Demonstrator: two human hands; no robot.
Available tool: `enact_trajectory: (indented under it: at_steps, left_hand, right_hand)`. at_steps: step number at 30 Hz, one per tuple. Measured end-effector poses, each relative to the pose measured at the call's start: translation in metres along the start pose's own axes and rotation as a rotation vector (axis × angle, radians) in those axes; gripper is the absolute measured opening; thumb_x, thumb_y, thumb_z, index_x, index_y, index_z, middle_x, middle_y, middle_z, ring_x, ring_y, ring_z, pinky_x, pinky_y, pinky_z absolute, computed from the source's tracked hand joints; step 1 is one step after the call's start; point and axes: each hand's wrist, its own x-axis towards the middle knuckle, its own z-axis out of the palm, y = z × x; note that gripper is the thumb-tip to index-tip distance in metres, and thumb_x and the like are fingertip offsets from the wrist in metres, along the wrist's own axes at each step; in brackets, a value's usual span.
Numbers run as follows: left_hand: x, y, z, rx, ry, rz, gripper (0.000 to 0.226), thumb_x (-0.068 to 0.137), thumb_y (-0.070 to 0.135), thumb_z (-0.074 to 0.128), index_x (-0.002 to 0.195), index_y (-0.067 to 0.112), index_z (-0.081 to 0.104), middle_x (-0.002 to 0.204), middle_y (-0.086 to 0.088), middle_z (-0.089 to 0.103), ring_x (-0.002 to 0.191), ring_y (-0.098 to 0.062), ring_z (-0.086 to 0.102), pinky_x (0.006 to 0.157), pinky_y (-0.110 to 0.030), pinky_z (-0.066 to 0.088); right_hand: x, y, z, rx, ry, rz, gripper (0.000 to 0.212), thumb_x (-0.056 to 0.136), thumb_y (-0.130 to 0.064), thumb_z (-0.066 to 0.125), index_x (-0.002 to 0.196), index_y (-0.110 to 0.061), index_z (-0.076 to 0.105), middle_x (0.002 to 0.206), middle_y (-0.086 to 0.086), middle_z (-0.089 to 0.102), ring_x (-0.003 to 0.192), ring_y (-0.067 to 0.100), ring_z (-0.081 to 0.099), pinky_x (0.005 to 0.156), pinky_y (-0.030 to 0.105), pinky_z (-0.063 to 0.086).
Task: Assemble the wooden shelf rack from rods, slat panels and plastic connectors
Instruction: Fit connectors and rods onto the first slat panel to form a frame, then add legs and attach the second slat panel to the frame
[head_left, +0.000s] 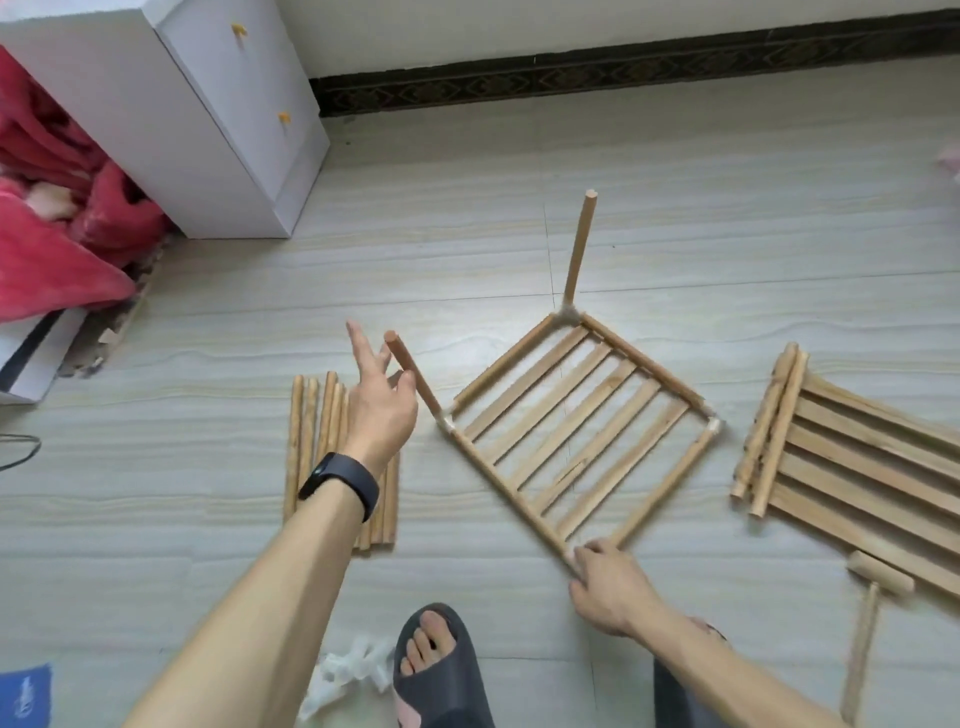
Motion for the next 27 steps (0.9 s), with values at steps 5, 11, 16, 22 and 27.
enact_trajectory:
  at_steps: [5,11,16,22,27]
  left_hand:
    - [-0.026,-0.049,0.034,0.219,-0.318,-0.134,0.087,0.100,0.031,0.060,0.162,0.030,-0.002,0.169,-0.006,0.008,0.154,-0.025,0.017,0.122,-0.041,0.020]
    - [-0.086,-0.116,0.076,0.779,-0.801,-0.155,0.070,0.101,0.036,0.054,0.160,0.025,0.018,0.169,-0.012,-0.007,0.155,-0.030,0.013,0.120,-0.040,0.028]
    - [-0.086,-0.132,0.078,0.981,-0.642,0.125,0.055,0.100,0.011,0.047,0.151,0.027,0.035,0.166,0.000,0.024,0.138,-0.028,0.039,0.103,-0.040,0.042]
    - [-0.067,-0.145,0.067,1.108,-0.519,0.250,0.057,0.105,0.016,0.047,0.151,0.045,0.032,0.170,-0.007,0.001,0.155,-0.033,0.005,0.124,-0.048,0.014]
    - [-0.073,-0.147,0.079,0.946,-0.553,0.064,0.065,0.103,0.005,0.044,0.150,0.049,0.034,0.169,-0.011,-0.002,0.139,-0.031,0.045,0.099,-0.038,0.049]
  right_hand:
    - [0.014,-0.022,-0.022,0.306,0.072,-0.146,0.044,0.096,-0.018,0.050,0.139,-0.022,0.060,0.148,-0.001,0.054,0.136,0.018,0.049,0.115,0.027,0.035]
    - [0.029,0.025,-0.034,-0.396,-0.010,-0.058,0.073,0.095,-0.067,0.044,0.158,-0.049,0.012,0.170,0.002,-0.012,0.155,0.036,-0.009,0.123,0.060,0.005]
    - [0.036,0.044,-0.026,-0.484,0.115,-0.063,0.062,0.104,-0.050,0.039,0.159,-0.046,0.009,0.171,0.004,-0.004,0.154,0.039,-0.005,0.123,0.058,0.012]
    - [0.052,0.040,-0.036,-0.305,0.195,0.042,0.065,0.102,-0.047,0.040,0.160,-0.030,0.015,0.171,0.004,-0.001,0.156,0.037,0.002,0.125,0.053,0.011]
    - [0.059,0.029,-0.018,-0.360,0.099,0.009,0.086,0.095,-0.074,0.030,0.158,-0.039,-0.016,0.167,0.005,-0.020,0.152,0.049,-0.010,0.121,0.063,0.010]
